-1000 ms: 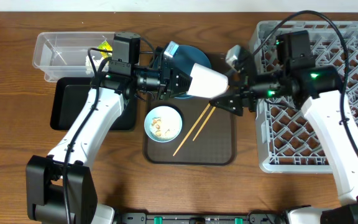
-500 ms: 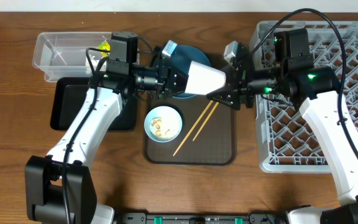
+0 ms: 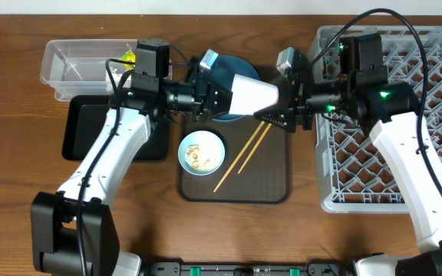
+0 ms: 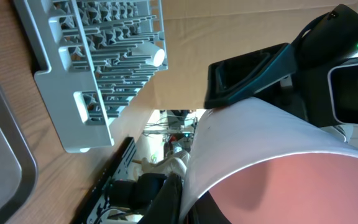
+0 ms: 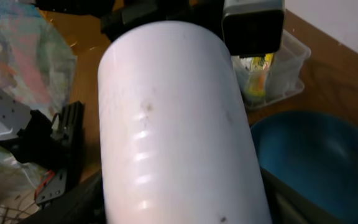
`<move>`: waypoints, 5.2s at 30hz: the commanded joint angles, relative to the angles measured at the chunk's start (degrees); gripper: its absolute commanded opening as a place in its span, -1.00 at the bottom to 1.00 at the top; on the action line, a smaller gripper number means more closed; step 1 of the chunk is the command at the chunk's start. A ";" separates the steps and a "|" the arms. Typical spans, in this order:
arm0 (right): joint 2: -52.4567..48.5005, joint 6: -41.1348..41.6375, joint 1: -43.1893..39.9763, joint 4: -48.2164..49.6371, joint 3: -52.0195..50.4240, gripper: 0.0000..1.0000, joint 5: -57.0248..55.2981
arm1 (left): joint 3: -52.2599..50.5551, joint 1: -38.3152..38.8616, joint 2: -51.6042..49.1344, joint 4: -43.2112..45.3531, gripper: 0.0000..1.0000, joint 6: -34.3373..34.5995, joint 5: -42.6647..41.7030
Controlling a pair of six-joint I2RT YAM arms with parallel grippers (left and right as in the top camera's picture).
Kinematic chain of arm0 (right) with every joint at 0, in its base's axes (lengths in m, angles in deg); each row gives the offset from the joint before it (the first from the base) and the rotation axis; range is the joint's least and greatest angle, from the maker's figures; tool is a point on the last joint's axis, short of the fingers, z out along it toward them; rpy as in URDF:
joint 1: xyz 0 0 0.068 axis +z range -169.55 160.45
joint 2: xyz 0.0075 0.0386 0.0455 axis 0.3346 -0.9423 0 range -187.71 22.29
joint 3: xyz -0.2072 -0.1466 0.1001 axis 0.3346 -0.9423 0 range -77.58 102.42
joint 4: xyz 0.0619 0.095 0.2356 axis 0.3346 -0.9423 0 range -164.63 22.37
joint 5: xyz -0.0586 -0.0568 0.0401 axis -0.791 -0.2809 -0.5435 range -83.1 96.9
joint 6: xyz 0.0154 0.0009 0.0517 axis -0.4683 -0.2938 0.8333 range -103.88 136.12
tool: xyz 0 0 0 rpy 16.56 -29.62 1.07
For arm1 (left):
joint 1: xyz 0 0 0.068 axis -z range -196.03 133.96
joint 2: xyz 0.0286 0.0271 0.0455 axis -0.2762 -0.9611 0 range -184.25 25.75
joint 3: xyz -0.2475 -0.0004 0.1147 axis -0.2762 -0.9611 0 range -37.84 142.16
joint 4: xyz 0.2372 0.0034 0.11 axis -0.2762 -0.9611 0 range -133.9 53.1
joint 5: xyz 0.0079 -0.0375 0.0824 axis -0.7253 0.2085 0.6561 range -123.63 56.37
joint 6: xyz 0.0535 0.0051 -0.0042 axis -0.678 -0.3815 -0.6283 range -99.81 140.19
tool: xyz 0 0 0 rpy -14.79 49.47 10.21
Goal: Sort waste into correct bins and load items into the dishwasher rack
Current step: 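Grasp the pink cup with the right gripper and release the left gripper, then carry the pink cup with the right gripper over the rack, then lower the pink cup upside down into the rack and open the right gripper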
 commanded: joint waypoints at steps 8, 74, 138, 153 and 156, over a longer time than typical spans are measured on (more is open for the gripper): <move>-0.31 1.27 0.72 1.75 0.42 0.43 1.55 | 0.50 0.76 -0.24 -0.52 -0.89 0.11 -0.20; -0.31 1.27 1.68 2.29 0.42 0.25 1.51 | 0.33 0.90 -0.24 9.29 -0.88 7.39 -2.60; -8.04 34.10 -51.89 -33.99 21.16 -0.05 -52.83 | 0.33 -3.63 23.39 -33.48 0.70 -21.03 69.48; -22.80 38.86 -54.58 -32.11 21.16 -0.05 -57.68 | 0.24 -3.63 23.39 -34.91 0.69 -21.00 69.48; -23.74 39.26 -54.58 -31.52 21.14 -0.05 -57.66 | 0.24 -3.63 23.39 -34.91 0.70 -21.00 69.48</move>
